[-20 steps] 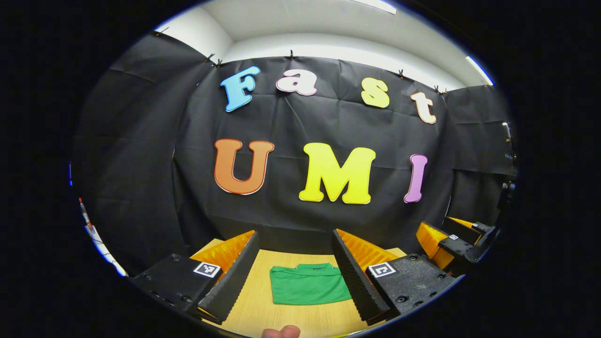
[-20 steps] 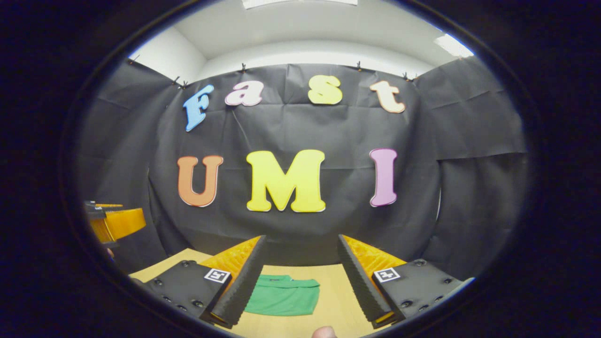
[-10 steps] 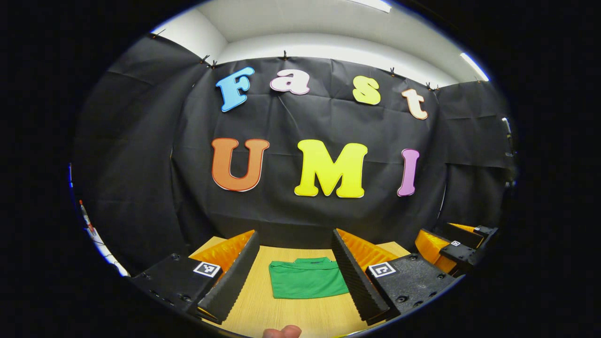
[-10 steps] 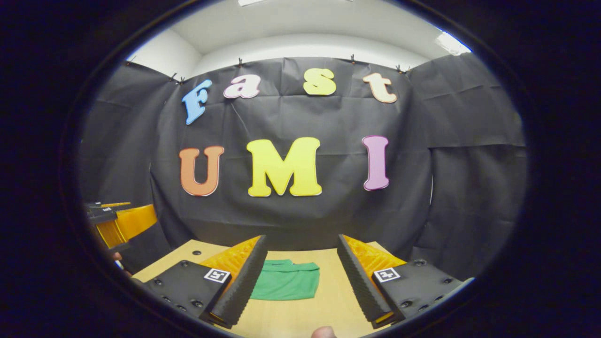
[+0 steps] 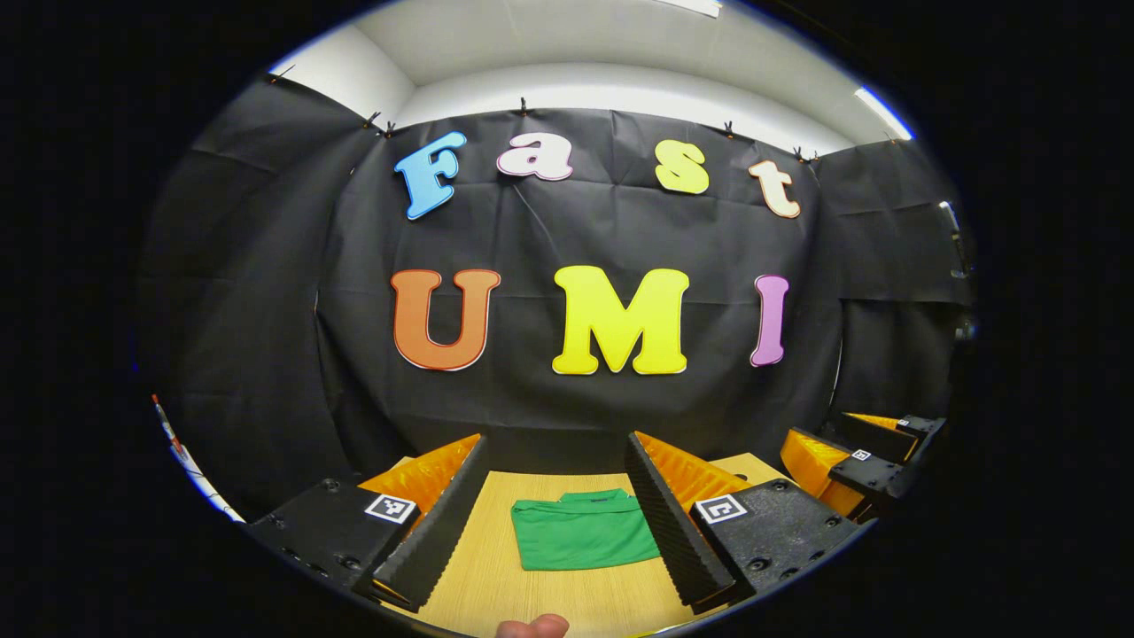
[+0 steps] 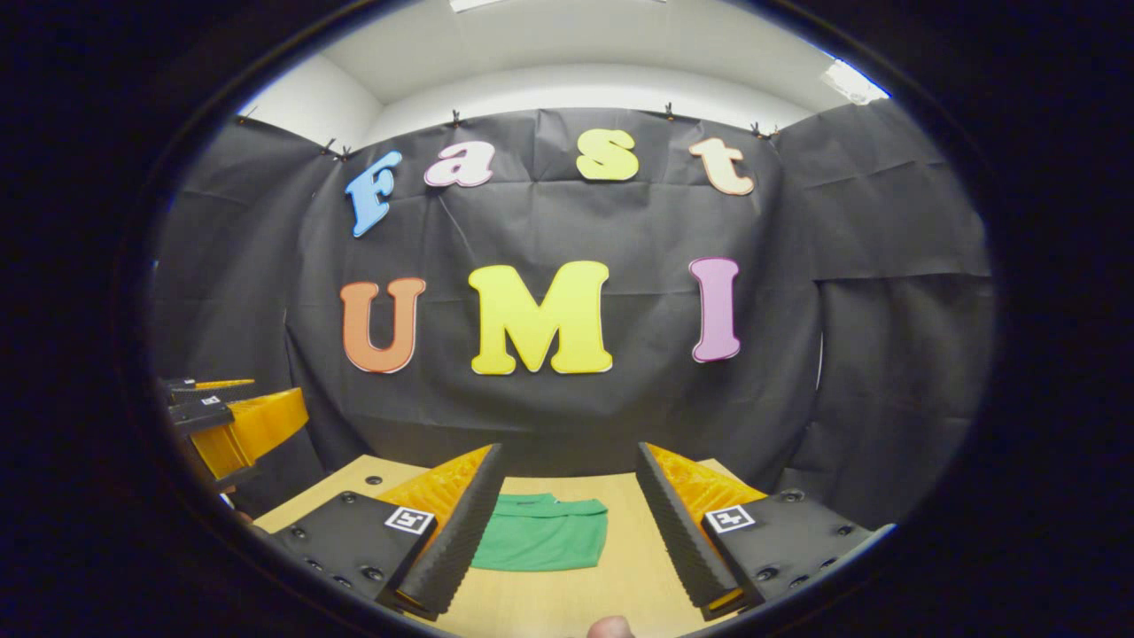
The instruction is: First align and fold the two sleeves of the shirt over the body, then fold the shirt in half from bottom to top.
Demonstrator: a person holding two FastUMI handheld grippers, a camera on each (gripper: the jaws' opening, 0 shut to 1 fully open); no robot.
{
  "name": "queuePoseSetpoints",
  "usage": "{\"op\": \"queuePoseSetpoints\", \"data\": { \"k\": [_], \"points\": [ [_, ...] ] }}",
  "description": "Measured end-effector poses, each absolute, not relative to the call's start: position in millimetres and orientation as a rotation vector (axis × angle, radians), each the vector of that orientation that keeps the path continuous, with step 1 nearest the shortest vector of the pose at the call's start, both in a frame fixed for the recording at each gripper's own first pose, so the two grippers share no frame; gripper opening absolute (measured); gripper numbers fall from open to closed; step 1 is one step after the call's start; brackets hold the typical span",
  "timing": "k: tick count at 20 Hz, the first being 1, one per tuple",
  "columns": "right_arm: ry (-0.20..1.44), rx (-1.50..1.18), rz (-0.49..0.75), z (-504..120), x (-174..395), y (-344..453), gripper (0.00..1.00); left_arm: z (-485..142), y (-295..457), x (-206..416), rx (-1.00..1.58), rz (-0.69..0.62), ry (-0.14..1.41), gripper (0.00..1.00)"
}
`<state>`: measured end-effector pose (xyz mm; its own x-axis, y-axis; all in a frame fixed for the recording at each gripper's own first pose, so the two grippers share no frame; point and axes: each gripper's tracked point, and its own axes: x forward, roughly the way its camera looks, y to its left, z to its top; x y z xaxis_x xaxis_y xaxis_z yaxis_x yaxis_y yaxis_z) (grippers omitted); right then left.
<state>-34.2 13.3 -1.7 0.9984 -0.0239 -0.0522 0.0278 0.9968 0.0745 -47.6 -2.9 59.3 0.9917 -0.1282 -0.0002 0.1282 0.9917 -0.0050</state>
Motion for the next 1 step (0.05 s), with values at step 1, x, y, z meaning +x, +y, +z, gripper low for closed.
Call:
{"op": "queuePoseSetpoints", "data": {
  "k": [1],
  "points": [
    [0.049, 0.074, -0.022, -0.4, -30.8, 14.0, 0.95, 61.8, -2.6, -47.3, -0.004, -0.126, -0.008, 0.99]
  ]
}}
